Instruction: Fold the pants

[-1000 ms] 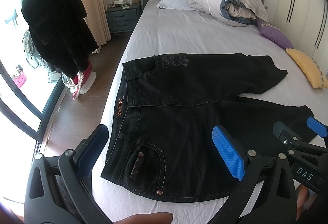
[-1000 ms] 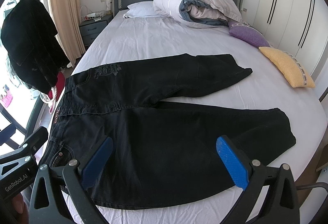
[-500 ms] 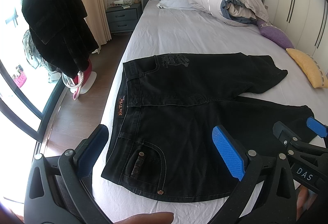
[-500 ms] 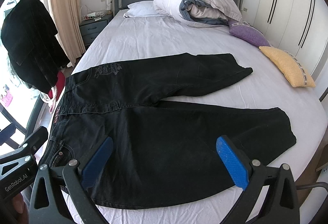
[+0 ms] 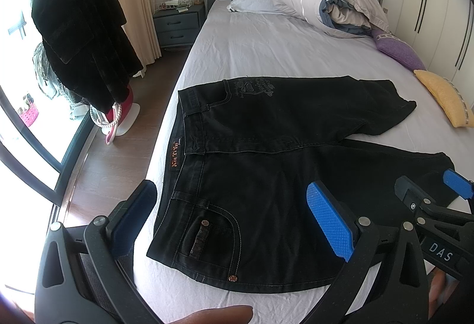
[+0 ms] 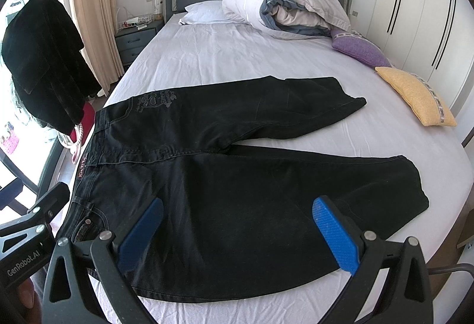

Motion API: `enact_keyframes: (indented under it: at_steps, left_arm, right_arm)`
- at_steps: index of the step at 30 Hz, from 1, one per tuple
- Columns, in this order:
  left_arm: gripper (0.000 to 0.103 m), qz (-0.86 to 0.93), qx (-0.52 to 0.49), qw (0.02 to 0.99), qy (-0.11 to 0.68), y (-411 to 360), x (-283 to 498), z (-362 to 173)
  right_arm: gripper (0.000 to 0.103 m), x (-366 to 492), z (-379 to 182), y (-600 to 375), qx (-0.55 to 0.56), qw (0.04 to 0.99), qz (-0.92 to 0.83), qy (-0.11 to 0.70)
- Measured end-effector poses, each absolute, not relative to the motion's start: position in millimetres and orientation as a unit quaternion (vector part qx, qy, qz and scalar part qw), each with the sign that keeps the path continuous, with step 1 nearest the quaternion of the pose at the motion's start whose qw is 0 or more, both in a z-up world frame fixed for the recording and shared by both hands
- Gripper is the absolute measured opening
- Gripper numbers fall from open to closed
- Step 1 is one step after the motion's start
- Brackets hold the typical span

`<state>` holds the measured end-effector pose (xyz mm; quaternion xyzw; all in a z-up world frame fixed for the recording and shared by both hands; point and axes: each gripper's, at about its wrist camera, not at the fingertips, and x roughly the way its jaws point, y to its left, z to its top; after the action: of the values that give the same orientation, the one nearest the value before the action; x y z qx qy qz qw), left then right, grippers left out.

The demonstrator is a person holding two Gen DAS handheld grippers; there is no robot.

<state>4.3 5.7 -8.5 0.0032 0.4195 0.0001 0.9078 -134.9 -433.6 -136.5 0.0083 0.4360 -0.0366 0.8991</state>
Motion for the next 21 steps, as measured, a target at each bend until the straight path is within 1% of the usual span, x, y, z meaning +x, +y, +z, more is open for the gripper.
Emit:
enact_keyframes:
  at_steps: [7,11,14,16,19,21]
  left_arm:
    - [0.103,0.005,0.007,0.908,0.418,6,3,-9]
    - [0.103,0.014,0.011,0.914,0.404,10,2,-12]
    - [0.103,-0.001,0.010,0.917,0.400,14,3,-16]
    - [0.103,-0.020,0.006,0.913,0.407,18,11,-20]
    - [0.103,-0.053,-0.004,0.906,0.421,26,35,-27]
    - [0.103,-0.089,0.002,0.901,0.425,27,58,-35]
  right_arm:
    - [0.103,-132,-134,-434,0.008,0.899,-0.037,0.437]
    - [0.103,-129,-132,-434,0.007,0.898,-0.034,0.438]
    - [0.103,-136,-143,-434,0.006,0.898,-0.028,0.440]
    - [0.103,-139,-145,-436,0.007,0.899,-0.014,0.438]
    - [0.103,-113,-152,-433,0.011,0.901,0.013,0.433]
    - [0.103,-102,-146,-437,0.020,0.903,0.044,0.426]
